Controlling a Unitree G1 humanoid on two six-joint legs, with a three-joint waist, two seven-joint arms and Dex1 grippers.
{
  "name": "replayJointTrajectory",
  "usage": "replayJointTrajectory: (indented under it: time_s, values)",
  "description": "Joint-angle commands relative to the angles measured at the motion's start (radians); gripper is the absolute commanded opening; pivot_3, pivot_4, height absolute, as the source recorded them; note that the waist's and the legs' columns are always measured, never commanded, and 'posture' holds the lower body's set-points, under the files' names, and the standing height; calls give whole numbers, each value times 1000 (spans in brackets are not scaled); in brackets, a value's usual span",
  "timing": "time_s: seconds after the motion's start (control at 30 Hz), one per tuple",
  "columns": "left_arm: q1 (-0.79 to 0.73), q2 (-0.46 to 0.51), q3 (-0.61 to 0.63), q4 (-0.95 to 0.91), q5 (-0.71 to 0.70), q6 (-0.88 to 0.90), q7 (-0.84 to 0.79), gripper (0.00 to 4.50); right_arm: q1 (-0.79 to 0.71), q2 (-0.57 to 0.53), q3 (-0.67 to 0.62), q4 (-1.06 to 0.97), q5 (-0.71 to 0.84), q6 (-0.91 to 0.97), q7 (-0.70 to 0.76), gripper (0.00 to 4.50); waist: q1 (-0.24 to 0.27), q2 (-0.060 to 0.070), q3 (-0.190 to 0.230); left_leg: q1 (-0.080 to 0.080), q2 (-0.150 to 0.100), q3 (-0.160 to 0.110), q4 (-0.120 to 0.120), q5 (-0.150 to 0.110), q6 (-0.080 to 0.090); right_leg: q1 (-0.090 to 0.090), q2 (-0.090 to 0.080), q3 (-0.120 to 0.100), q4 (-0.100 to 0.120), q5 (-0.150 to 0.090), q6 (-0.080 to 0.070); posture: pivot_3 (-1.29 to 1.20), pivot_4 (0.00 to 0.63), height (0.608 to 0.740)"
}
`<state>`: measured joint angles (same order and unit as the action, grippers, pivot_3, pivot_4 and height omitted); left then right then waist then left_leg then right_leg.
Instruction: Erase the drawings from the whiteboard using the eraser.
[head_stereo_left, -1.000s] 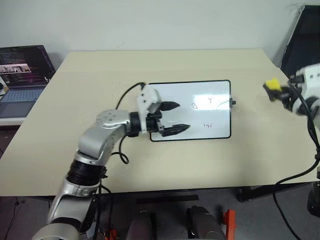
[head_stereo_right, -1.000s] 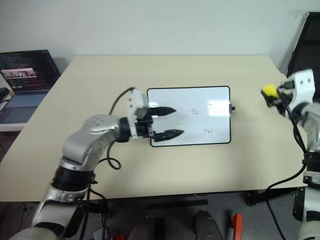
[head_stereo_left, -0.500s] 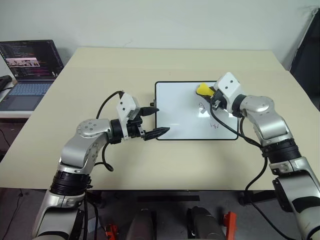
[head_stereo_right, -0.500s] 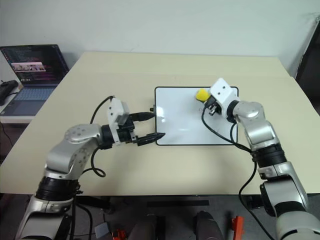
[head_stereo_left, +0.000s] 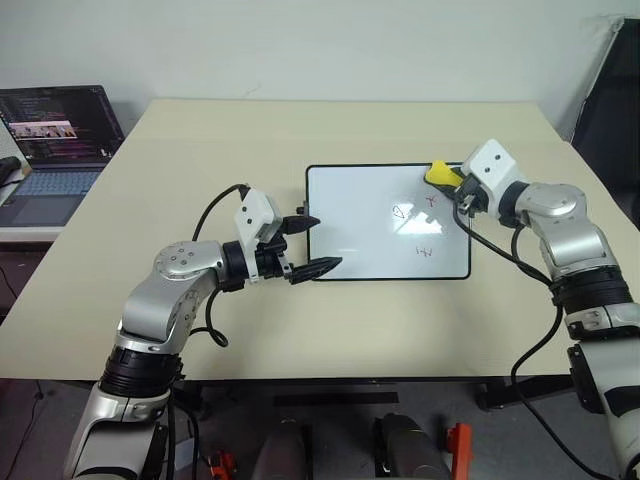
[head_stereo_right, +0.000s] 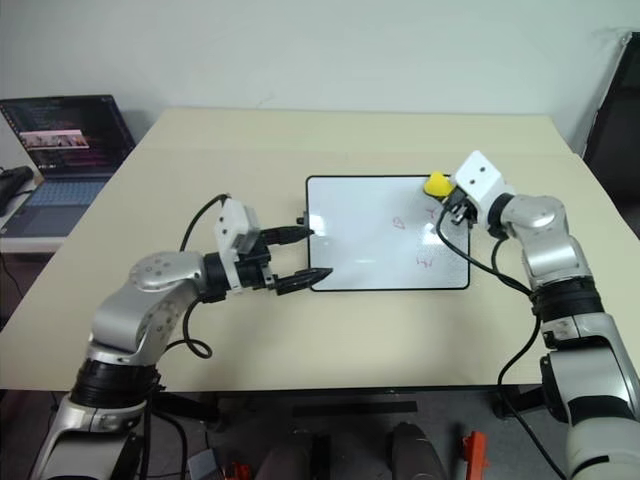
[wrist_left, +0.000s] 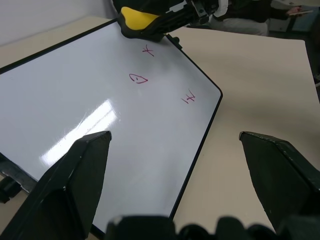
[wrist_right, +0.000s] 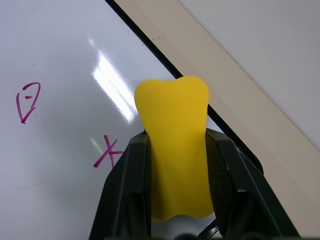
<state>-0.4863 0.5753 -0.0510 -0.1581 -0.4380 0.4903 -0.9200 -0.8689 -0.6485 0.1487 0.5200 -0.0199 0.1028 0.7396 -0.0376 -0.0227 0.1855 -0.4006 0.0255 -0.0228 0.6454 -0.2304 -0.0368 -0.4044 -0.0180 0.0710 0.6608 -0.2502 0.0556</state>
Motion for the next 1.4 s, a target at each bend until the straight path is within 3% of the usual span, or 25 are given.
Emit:
replayJointTrajectory:
  time_s: [0.03, 0.17, 0.33, 0.67, 0.83, 1.03, 1.23, 1.4]
  values:
    - [-26, 1, 12, -14, -1, -18, -6, 4500, 61, -6, 29, -43, -24, 38, 56, 1122, -1, 0, 0, 0, 0, 0, 0, 0, 0, 0, 0, 0, 0, 0, 0, 0, 150, 740]
    - [-38, -1, 11, -29, -7, -13, -9, 4500, 143, -10, 63, -144, -24, 75, 129, 1121, -7, -1, -1, 0, 0, 0, 0, 0, 0, 0, 0, 0, 1, 0, 0, 0, 150, 740]
    - [-48, -1, 12, -24, -4, -16, -8, 4500, 146, -7, 38, -154, -36, 96, 93, 1120, -19, -1, -1, 2, 0, 0, 1, 0, 0, 1, 0, 1, 2, 0, 0, 0, 150, 740]
    - [-50, -2, 12, -22, -3, -17, -9, 4500, 13, -16, -6, 66, -103, 39, -90, 1110, -20, -3, -2, 2, 0, 1, 2, 2, 1, 1, 1, 1, 2, 1, 4, 0, 150, 740]
    - [-47, 2, 14, -23, -3, -14, -9, 4500, 89, -7, 15, -39, -80, 57, 4, 1105, -20, -4, -2, 2, 1, 0, 1, 2, 1, 1, 1, 1, 2, 1, 3, 0, 150, 740]
    - [-46, 26, 23, 17, 14, -27, -18, 4500, 231, -51, 24, -301, -3, 145, 202, 1102, -22, -4, -3, 2, 2, 0, 1, 2, 1, 1, 2, 1, 2, 1, 3, 0, 150, 740]
    - [-62, 100, 97, 49, -2, -48, -43, 4500, 164, -139, -197, -400, 145, 299, 200, 1101, -18, -2, 1, 0, 1, 0, 1, 2, 1, -2, 2, 1, 1, 0, 4, 0, 150, 740]
    - [-36, 161, 161, 26, -43, -32, -84, 4500, 264, -281, -339, -534, 292, 363, 332, 1101, -11, -2, 1, -1, 1, -1, -3, 1, 0, -2, 1, -1, 0, -2, -2, 0, 150, 740]
